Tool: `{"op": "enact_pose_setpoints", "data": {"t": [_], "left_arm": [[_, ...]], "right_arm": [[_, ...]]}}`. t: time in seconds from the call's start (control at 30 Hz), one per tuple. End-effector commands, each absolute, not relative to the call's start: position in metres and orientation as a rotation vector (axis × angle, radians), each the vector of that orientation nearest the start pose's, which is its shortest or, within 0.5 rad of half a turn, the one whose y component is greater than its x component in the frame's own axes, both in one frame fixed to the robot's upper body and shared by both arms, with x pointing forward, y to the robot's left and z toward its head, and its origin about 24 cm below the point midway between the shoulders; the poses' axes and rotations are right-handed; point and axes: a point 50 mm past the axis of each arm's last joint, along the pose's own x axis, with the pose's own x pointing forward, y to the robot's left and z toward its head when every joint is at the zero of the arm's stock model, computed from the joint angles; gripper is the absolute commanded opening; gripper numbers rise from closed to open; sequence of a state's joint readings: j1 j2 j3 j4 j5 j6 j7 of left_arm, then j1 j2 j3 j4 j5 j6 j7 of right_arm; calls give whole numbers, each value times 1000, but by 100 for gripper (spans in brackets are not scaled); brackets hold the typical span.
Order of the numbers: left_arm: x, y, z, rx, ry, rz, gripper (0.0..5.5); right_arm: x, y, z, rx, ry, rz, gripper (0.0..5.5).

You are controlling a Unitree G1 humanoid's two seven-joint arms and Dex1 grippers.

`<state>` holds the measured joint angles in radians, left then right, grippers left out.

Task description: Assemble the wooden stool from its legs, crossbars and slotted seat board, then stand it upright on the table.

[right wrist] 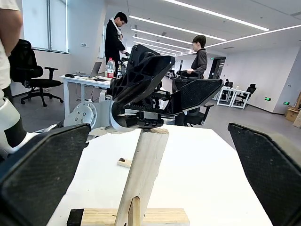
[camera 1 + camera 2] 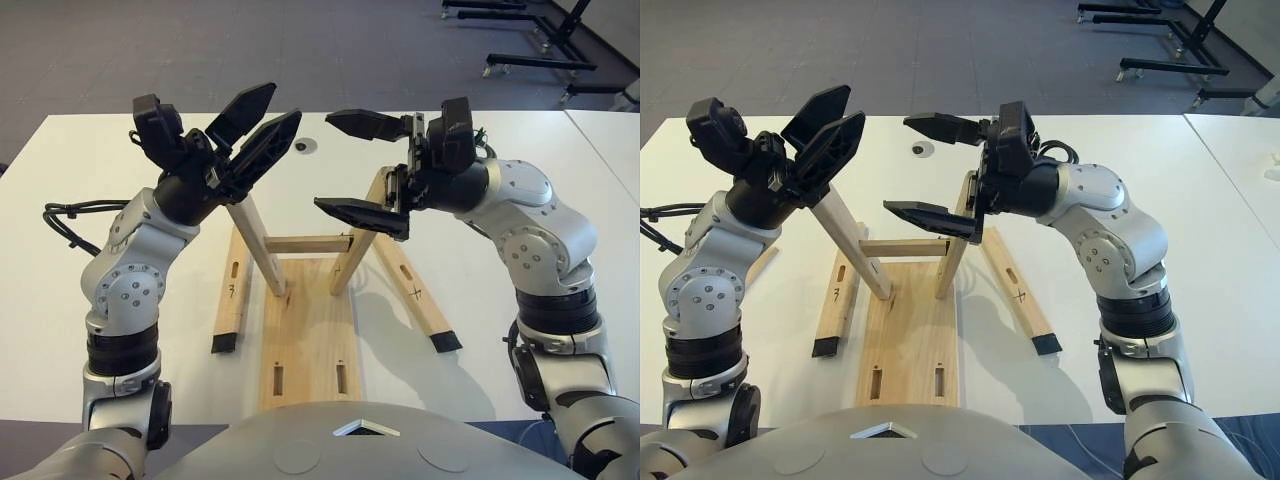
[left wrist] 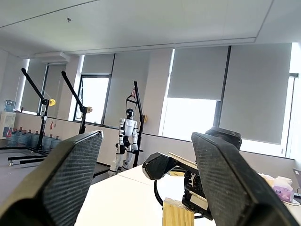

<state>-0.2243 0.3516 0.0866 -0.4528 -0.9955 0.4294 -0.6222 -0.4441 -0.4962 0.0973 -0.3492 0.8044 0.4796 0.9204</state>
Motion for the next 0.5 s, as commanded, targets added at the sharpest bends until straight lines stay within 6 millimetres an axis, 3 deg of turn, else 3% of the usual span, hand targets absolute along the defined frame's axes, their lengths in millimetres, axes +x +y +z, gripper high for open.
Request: {"op": "enact_pose_setpoints", "data": {"t": [0.03,0.27,0.37,0.5], "left_arm": [[240,138,157,-461,-185,-1044,345],[247,153,195,-473,-335,-926,345],[235,157,215,-479,-412,-908,345],[228,176,240,-467,-508,-802,345]], "right_arm": [[254,-117,189,195,-128,1409,540],[252,-143,261,395,-460,1355,540],[246,-151,273,421,-509,1328,540],[242,-165,273,435,-513,1221,540]]}}
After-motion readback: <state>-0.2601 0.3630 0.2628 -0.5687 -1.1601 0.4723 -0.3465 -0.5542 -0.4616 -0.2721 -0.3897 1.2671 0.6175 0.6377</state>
